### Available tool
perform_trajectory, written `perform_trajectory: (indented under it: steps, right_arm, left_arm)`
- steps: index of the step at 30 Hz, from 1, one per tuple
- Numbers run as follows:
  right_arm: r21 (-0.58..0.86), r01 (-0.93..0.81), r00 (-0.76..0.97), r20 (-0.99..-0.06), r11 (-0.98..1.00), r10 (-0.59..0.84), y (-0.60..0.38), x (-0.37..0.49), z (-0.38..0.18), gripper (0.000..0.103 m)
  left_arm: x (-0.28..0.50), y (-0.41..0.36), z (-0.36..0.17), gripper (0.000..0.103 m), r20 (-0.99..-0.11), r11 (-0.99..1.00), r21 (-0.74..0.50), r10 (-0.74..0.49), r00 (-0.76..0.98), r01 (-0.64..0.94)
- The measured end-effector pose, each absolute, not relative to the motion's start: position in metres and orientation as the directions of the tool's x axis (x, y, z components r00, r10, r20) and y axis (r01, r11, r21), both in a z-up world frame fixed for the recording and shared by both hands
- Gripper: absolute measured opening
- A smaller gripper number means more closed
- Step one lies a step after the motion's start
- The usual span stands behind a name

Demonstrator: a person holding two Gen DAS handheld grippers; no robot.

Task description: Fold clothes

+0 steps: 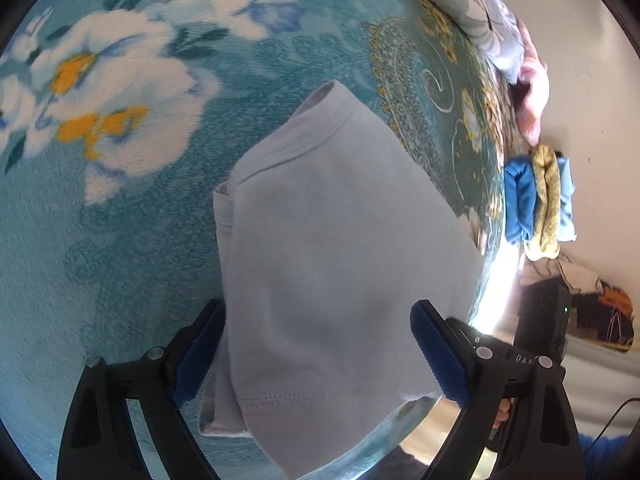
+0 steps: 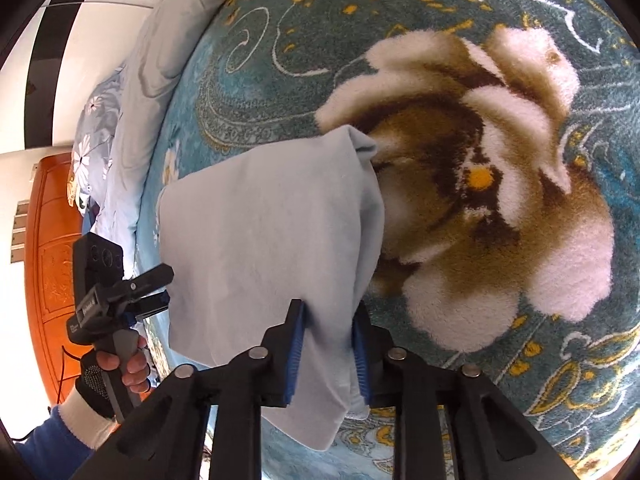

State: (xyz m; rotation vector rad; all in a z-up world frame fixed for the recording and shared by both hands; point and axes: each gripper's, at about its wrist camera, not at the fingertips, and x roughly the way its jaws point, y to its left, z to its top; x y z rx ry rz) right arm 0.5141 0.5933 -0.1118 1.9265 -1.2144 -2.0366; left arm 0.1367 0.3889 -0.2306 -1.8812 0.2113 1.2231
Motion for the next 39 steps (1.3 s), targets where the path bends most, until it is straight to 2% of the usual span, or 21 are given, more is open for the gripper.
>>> perform_trajectory:
  steps: [4, 6, 7, 13, 18, 23, 28, 32, 37, 39]
  right_arm:
    - [0.574, -0.417, -0.181, -0.812, -0.704, -0.555, 0.591, 0.51, -0.112, 0.022]
    - [0.575, -0.411, -0.177, -0.811, -0.708, -0.557, 0.591, 0.509, -0.113, 0.021]
    - [0.578, -0.41, -0.177, -0.809, -0.706, -0.56, 0.592, 0.509, -0.113, 0.02]
    - [0.586, -0.404, -0.171, -0.802, -0.702, -0.572, 0.593, 0.506, -0.113, 0.016]
    - [0.597, -0.38, -0.156, -0.794, -0.706, -0.587, 0.598, 0.504, -0.107, 0.009]
    - [0.605, -0.324, -0.132, -0.79, -0.728, -0.598, 0.605, 0.496, -0.092, 0.007]
    - [0.577, -0.194, -0.084, -0.816, -0.794, -0.572, 0.616, 0.483, -0.067, 0.007]
    - [0.516, -0.078, -0.022, -0.857, -0.853, -0.516, 0.627, 0.473, -0.064, 0.007]
    - [0.522, -0.043, 0.038, -0.851, -0.852, -0.524, 0.638, 0.465, -0.081, 0.007]
    - [0.529, -0.036, 0.047, -0.847, -0.848, -0.53, 0.64, 0.466, -0.086, 0.011]
  left_arm:
    - [0.136, 0.385, -0.23, 0.092, -0.807, -0.639, -0.57, 0.315, 0.5, -0.517]
    - [0.138, 0.385, -0.229, 0.07, -0.83, -0.65, -0.539, 0.3, 0.47, -0.536]
    - [0.139, 0.384, -0.229, 0.046, -0.85, -0.658, -0.509, 0.28, 0.446, -0.556]
    - [0.143, 0.379, -0.222, 0.017, -0.854, -0.681, -0.505, 0.305, 0.421, -0.531]
    - [0.149, 0.375, -0.204, 0.013, -0.864, -0.695, -0.494, 0.329, 0.38, -0.522]
    - [0.163, 0.363, -0.179, 0.012, -0.862, -0.713, -0.501, 0.364, 0.352, -0.49]
    - [0.189, 0.354, -0.154, 0.012, -0.837, -0.714, -0.546, 0.439, 0.327, -0.438]
    - [0.217, 0.343, -0.168, 0.012, -0.841, -0.751, -0.535, 0.431, 0.327, -0.387]
    - [0.235, 0.33, -0.194, 0.013, -0.856, -0.805, -0.498, 0.397, 0.33, -0.323]
    - [0.234, 0.328, -0.198, 0.014, -0.853, -0.816, -0.501, 0.409, 0.324, -0.288]
